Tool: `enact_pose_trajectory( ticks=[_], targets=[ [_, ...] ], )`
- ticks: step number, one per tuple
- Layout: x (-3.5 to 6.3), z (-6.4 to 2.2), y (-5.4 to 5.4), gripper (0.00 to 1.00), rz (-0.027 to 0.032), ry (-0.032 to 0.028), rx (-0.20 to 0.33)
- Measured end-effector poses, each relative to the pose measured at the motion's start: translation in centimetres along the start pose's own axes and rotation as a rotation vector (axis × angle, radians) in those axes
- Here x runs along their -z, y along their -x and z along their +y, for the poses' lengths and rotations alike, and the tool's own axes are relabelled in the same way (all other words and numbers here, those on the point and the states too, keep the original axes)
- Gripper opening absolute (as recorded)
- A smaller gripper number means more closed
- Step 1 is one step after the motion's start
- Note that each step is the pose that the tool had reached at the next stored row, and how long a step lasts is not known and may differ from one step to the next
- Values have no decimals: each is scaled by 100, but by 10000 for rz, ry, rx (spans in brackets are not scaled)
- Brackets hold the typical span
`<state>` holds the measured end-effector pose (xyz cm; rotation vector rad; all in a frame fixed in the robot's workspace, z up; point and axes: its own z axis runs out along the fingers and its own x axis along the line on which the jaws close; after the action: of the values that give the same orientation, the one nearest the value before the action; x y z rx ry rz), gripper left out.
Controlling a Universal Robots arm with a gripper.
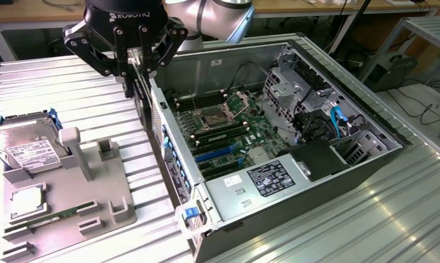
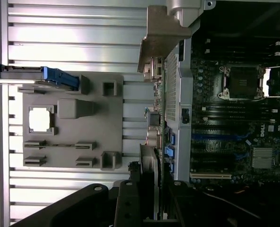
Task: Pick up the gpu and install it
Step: 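Pick up the gpu and move the gpu toward the slot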
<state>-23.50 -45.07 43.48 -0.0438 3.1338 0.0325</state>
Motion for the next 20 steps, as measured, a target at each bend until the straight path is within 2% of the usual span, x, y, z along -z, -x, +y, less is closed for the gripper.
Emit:
enact_pose_trajectory(
  ticks=[20],
  targets=[
    [-3,-5,191,27,-4,0,20]
  ],
)
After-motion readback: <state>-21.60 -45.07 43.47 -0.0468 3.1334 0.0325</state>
